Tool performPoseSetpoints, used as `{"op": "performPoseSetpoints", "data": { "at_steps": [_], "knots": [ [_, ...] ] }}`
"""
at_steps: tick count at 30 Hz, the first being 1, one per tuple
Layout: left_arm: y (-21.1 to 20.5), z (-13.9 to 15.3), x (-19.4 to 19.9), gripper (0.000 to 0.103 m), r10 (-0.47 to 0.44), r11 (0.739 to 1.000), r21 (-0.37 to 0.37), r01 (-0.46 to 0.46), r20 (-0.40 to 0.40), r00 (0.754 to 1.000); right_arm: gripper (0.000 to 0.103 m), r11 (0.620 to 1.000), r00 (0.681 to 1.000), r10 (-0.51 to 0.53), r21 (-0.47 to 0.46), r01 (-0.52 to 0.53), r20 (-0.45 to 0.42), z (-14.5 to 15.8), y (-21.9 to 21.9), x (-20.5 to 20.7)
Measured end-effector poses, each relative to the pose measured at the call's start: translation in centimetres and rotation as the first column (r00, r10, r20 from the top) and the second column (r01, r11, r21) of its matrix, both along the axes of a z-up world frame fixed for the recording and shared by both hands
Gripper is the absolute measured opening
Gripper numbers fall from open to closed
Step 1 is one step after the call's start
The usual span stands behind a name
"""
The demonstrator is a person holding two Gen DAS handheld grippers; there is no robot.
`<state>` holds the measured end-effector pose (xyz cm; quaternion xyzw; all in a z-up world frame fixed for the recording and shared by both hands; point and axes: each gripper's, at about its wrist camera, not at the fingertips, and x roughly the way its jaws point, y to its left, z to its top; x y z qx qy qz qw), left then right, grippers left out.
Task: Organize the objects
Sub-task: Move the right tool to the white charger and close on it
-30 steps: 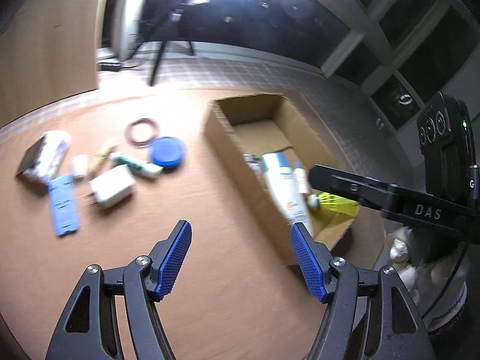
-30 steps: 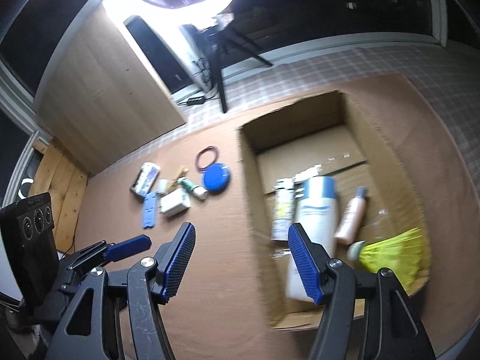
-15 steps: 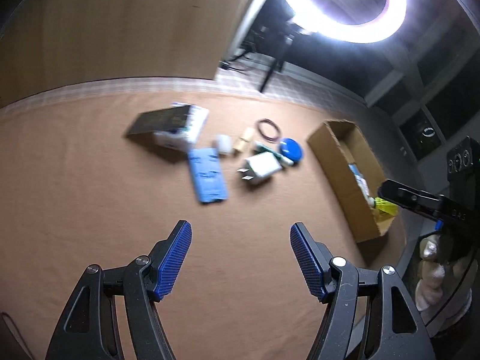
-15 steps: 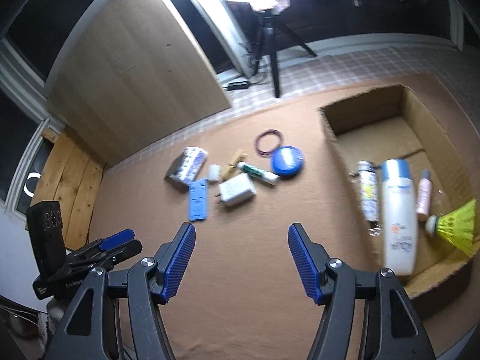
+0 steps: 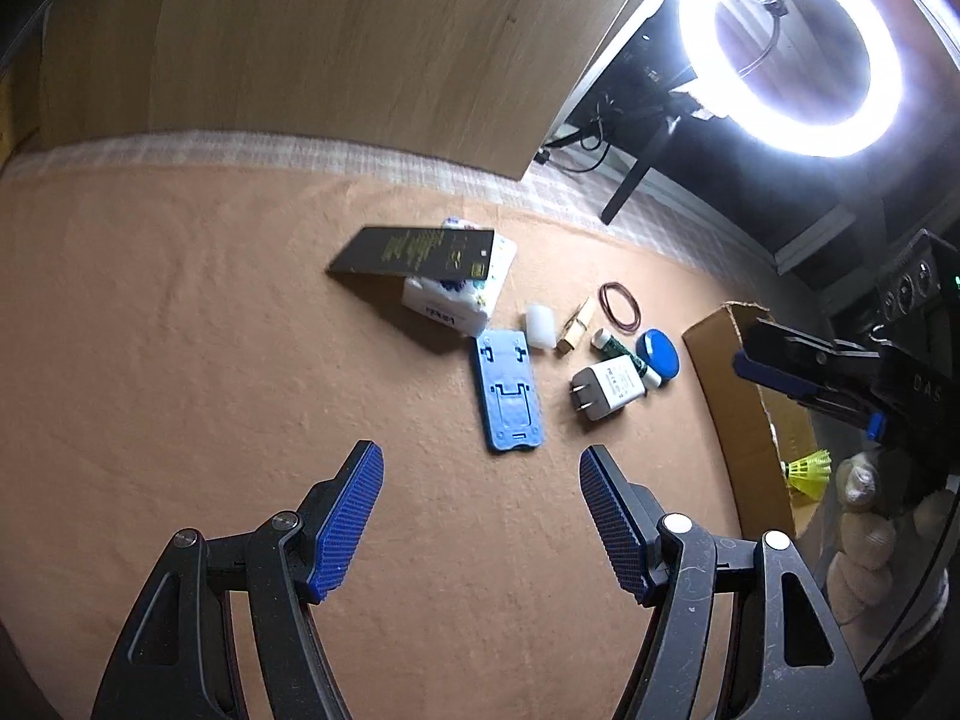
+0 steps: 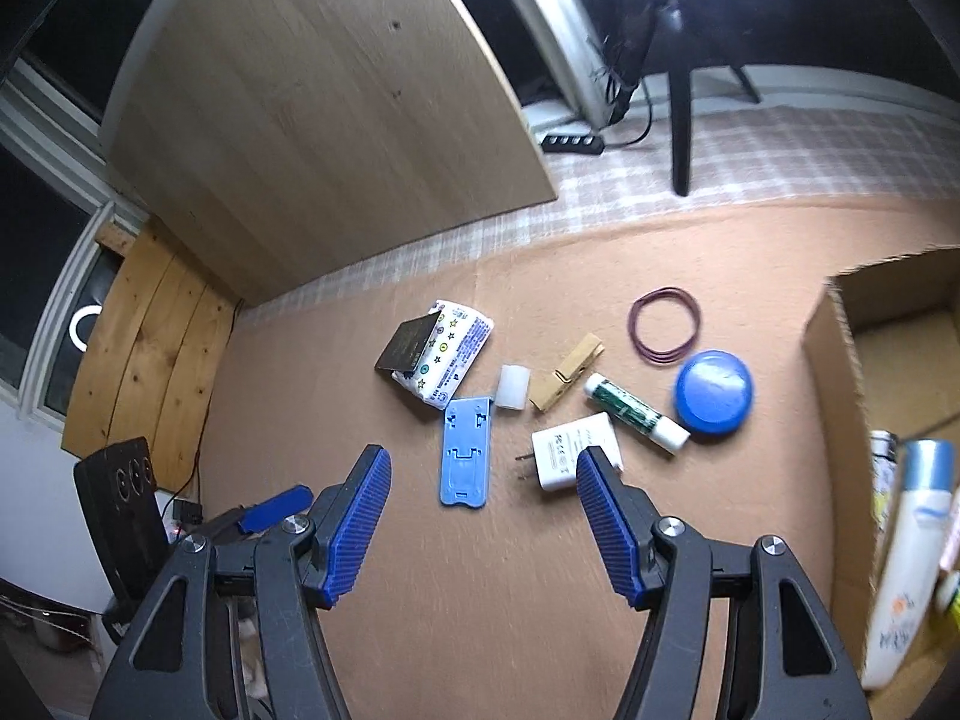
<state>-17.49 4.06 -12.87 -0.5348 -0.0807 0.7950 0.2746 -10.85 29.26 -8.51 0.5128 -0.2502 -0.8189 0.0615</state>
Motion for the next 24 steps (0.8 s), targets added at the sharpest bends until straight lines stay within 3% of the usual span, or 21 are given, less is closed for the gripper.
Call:
{"op": "performPoseSetpoints", "data": {
  "at_steps": [11,19,24],
  "knots": [
    [3.3,-2.2,-1.1,0.071,-0.025,0.999,-0.029,0.026,0.026,0.999,0.06,0.999,0.997,0.032,-0.01,-0.032,0.076,-3.6,0.6,-4.3],
    [5.9,-3.1,-2.0,0.062,-0.064,0.997,-0.037,0.066,0.035,0.997,0.038,0.999,0.99,0.034,0.017,-0.036,0.136,-6.5,1.8,-5.5],
    [6.7,-3.6,-2.5,0.058,-0.077,0.996,-0.052,0.078,0.032,0.997,0.037,0.998,0.987,0.066,-0.007,-0.065,0.146,-7.6,1.5,-6.0]
  ]
}}
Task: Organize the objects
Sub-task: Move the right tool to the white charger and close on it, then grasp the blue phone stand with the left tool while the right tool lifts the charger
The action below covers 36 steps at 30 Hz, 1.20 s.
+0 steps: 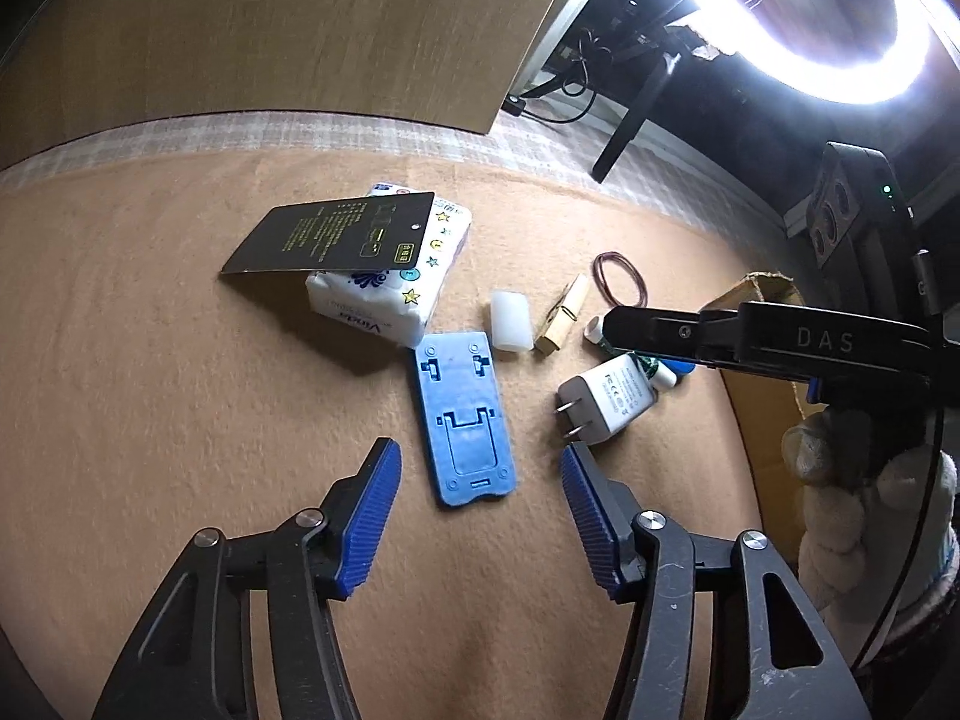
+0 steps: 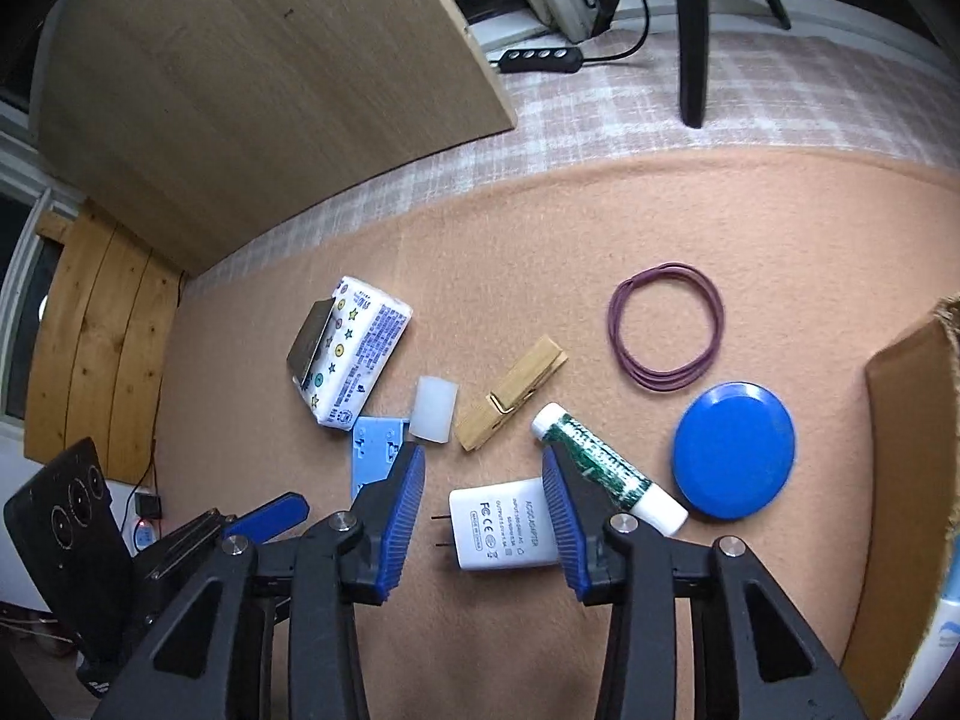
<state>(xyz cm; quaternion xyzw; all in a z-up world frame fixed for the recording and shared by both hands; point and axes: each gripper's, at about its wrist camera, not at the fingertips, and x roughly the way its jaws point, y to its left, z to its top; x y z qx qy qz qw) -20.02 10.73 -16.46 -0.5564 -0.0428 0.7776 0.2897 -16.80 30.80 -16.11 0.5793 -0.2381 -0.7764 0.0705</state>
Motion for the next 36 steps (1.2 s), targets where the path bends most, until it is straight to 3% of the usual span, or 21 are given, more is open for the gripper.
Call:
{"op": "performPoseSetpoints", "data": {
  "at_steps": [9,19,28,31,34,36],
  "knots": [
    [0.4,-0.7,-1.1,0.057,-0.013,1.0,-0.022,0.013,0.012,1.0,0.037,0.995,0.996,0.081,0.049,-0.083,0.036,-1.3,-1.7,-0.6],
    [1.6,-1.2,-1.8,0.058,-0.037,0.997,-0.065,0.037,0.001,0.999,0.037,0.993,0.991,0.118,-0.003,-0.118,0.069,-2.3,-1.2,3.5],
    [4.4,-2.0,-2.1,0.059,-0.074,0.984,-0.165,0.071,-0.017,0.997,0.037,0.994,0.995,0.095,0.055,-0.097,0.038,-1.1,0.2,5.7],
    [5.0,-2.0,-2.2,0.057,-0.077,0.978,-0.197,0.071,-0.024,0.997,0.038,0.992,0.995,0.096,0.079,-0.098,0.019,-0.4,0.4,6.1],
    [5.2,-2.0,-1.9,0.043,-0.086,0.965,-0.254,0.07,-0.055,0.995,0.04,0.988,0.994,0.11,0.112,-0.11,0.006,0.1,0.1,6.3],
    [4.9,-2.0,-1.8,0.042,-0.085,0.967,-0.245,0.07,-0.05,0.995,0.04,0.982,0.991,0.131,0.137,-0.13,0.005,0.2,-0.4,6.4]
  ]
}}
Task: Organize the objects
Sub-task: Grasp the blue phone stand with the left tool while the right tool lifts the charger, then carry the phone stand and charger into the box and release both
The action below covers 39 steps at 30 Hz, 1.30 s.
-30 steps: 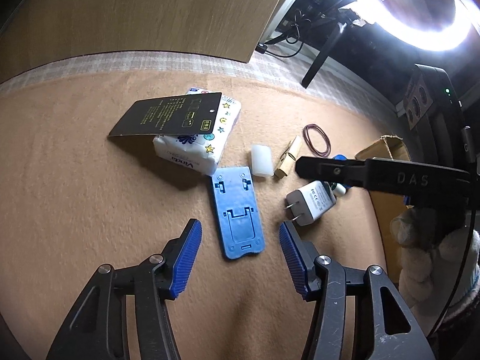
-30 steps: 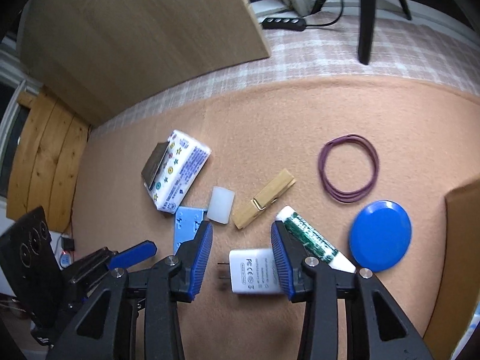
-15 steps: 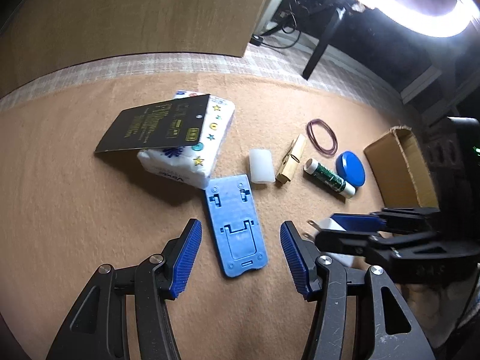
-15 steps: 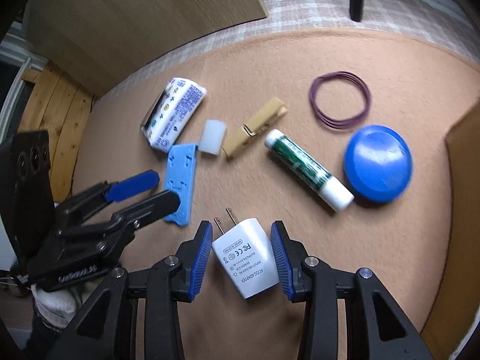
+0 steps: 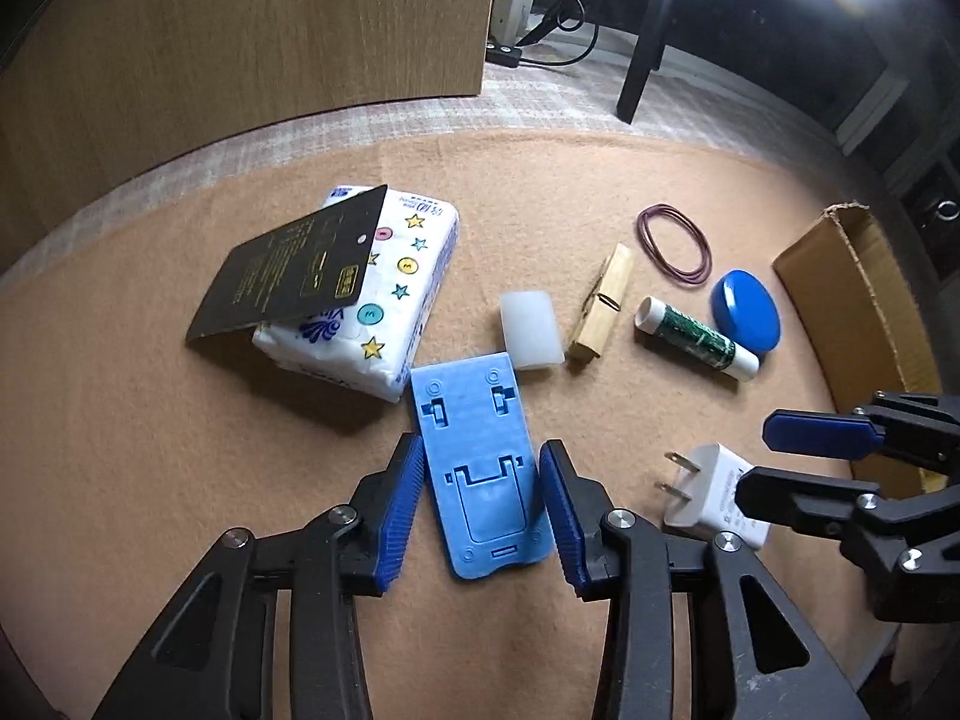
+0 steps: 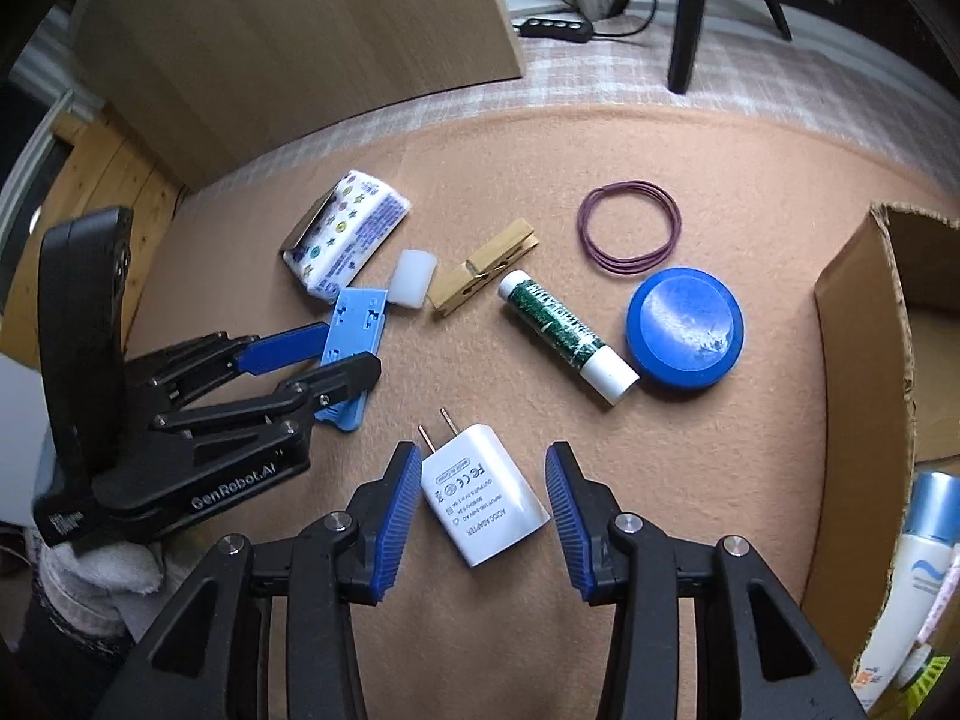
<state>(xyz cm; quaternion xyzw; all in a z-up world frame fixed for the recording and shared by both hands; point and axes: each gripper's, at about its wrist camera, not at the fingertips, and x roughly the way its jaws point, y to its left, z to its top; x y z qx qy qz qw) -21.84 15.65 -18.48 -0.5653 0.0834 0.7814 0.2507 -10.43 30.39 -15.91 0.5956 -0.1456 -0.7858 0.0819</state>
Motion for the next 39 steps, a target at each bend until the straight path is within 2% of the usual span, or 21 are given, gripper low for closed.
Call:
{"op": "performPoseSetpoints", "data": {
  "at_steps": [9,15,19,22,27,33,39],
  "knots": [
    [-2.2,0.0,2.5,0.039,-0.018,1.0,-0.003,0.018,-0.013,1.0,0.046,0.983,0.993,0.12,0.142,-0.118,-0.001,-0.5,-3.2,0.3],
    [-3.7,0.1,4.1,0.039,-0.009,1.0,-0.005,0.009,-0.008,1.0,0.046,0.962,0.988,0.15,0.226,-0.152,0.023,-1.5,-4.3,-0.1],
    [-4.3,0.1,4.7,0.039,0.011,1.0,0.012,-0.011,0.009,1.0,0.04,0.957,0.989,0.145,0.254,-0.142,0.006,-1.6,-4.5,0.5],
    [-5.1,0.2,5.0,0.039,0.037,0.998,0.054,-0.039,0.043,0.998,0.037,0.963,0.993,0.121,0.243,-0.115,-0.008,-1.4,-4.1,1.2],
    [-6.1,0.6,5.6,0.039,0.068,0.991,0.109,-0.076,0.073,0.995,0.033,0.985,0.998,0.047,0.168,-0.039,-0.046,0.0,-2.1,2.9],
    [-6.0,1.5,6.3,0.039,0.067,0.989,0.131,-0.076,0.067,0.995,0.033,0.992,0.994,-0.042,0.111,0.053,-0.097,2.8,0.8,5.2],
    [-3.6,2.7,6.6,0.039,0.034,0.989,0.145,-0.04,0.045,0.998,0.033,0.988,0.982,-0.122,0.079,0.134,-0.144,5.1,3.4,7.0]
  ]
}}
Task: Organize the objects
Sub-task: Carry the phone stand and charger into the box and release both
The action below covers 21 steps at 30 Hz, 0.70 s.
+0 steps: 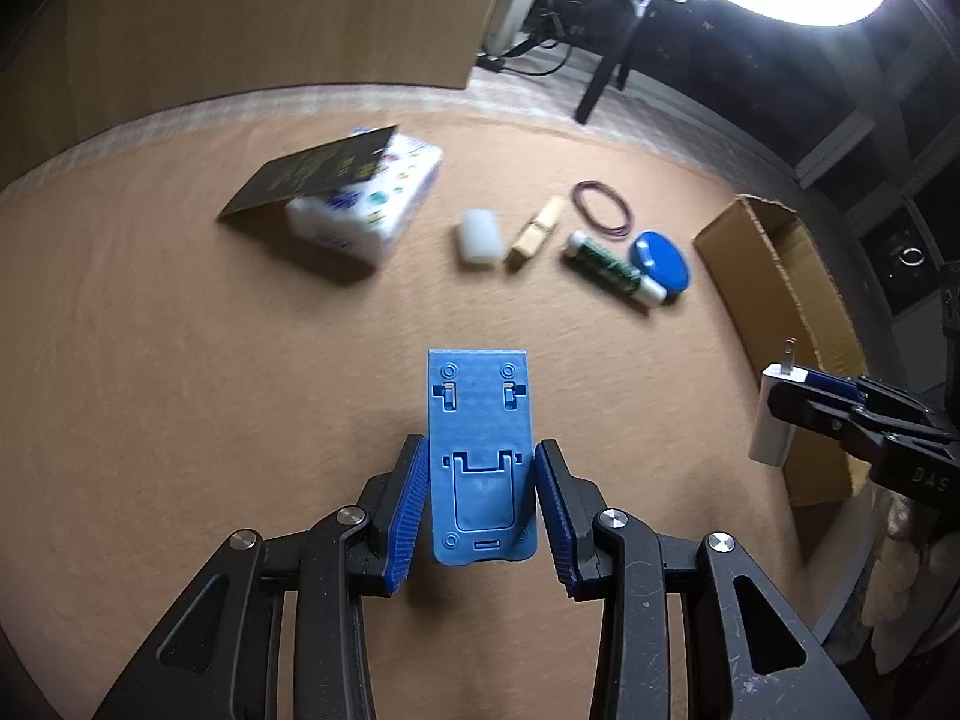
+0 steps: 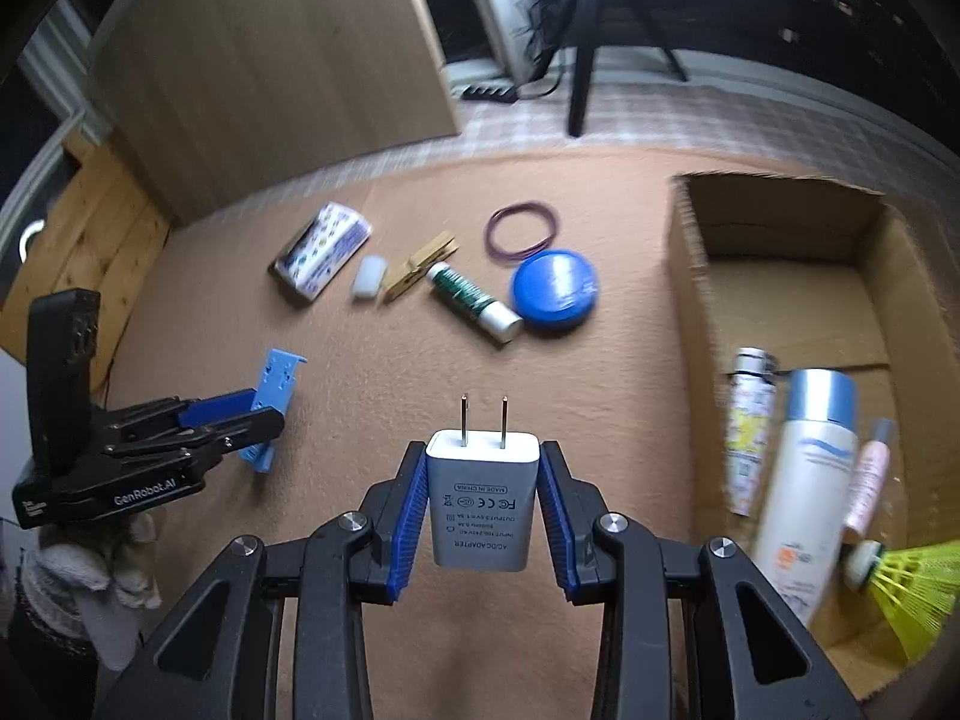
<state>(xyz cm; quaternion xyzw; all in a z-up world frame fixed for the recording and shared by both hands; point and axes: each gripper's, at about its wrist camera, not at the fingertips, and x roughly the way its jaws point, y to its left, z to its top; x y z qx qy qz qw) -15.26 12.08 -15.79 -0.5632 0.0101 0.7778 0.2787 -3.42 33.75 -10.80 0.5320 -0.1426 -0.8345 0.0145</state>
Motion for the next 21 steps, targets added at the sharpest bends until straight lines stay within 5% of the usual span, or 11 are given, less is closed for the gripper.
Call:
{"op": "performPoseSetpoints", "data": {
  "at_steps": [10,21],
  "knots": [
    [8.5,3.7,1.5,0.039,-0.135,0.989,0.056,0.139,-0.063,0.989,0.033,0.988,0.988,-0.142,0.053,0.145,-0.059,3.6,6.0,4.8],
    [21.0,6.2,2.7,0.039,-0.263,0.959,0.077,0.273,-0.118,0.957,0.033,0.973,0.974,-0.225,0.046,0.225,-0.01,1.8,10.5,8.7]
  ]
}}
